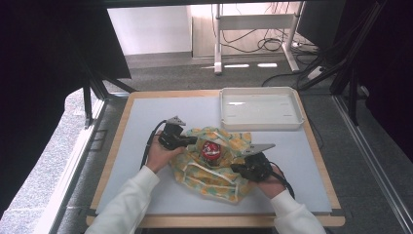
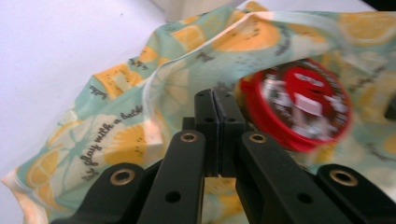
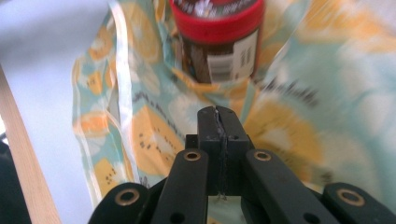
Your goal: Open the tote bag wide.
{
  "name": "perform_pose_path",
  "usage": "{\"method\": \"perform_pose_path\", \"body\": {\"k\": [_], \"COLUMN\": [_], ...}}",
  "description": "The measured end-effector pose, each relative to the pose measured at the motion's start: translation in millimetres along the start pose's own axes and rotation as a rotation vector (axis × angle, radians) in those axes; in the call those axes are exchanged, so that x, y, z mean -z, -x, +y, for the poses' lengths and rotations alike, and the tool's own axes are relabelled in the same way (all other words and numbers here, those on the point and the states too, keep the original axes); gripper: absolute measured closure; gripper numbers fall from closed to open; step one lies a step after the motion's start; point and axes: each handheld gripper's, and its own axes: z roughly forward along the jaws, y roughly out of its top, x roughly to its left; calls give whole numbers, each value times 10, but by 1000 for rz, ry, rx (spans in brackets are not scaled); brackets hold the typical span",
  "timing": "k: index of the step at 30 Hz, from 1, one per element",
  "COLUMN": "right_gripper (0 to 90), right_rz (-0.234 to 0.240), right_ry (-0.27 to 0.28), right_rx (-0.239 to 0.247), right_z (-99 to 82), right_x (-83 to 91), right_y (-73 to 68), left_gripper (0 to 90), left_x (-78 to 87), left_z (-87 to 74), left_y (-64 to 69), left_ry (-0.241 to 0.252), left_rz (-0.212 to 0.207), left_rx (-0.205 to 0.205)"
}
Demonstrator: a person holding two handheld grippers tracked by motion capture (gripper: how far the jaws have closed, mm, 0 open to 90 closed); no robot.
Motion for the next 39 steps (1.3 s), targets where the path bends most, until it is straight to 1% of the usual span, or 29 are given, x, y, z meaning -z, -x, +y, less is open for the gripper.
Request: {"method": "perform_pose_path", "body": {"k": [2,4,7,10,12,15,18,21,26,29,30,32,33,35,36,39], "right_gripper": [886,886,885,885,885,885,885,885,885,885,885,885,885,885,885,885], "right_rz": [-3,-7,-25,-40,-42,-41,-42,-45,-41,-41,-48,-90,-100,-106,-109,-99], "right_ry": [23,41,58,85,92,96,83,76,69,31,10,-23,-36,-38,-42,-61], "right_rx": [-6,-9,-10,-6,0,7,16,11,-24,-29,-23,-20,-30,-46,-46,-47], "right_z": [29,59,109,192,237,300,352,396,513,541,539,524,515,503,502,518], "right_x": [51,92,138,185,186,156,92,44,-45,-165,-220,-281,-301,-336,-356,-448], "right_y": [15,32,57,87,92,95,106,141,301,382,416,471,508,571,589,621], "left_gripper": [900,900,900,900,900,900,900,900,900,900,900,900,900,900,900,900], "left_x": [45,68,97,98,88,78,74,58,-19,-55,-61,-84,-94,-111,-119,-147], "left_z": [-28,-51,-106,-156,-178,-222,-243,-255,-297,-327,-332,-339,-344,-358,-365,-374], "left_y": [40,67,102,104,97,84,87,94,138,161,161,154,149,148,152,162], "left_ry": [12,12,16,17,10,7,-2,-4,-27,-44,-45,-47,-49,-55,-59,-71], "left_rz": [-11,-17,-29,-34,-26,-31,-28,-32,-41,-44,-43,-42,-44,-53,-53,-57], "left_rx": [-1,-6,-11,-6,-4,5,4,3,1,-3,-2,2,5,8,8,5]}}
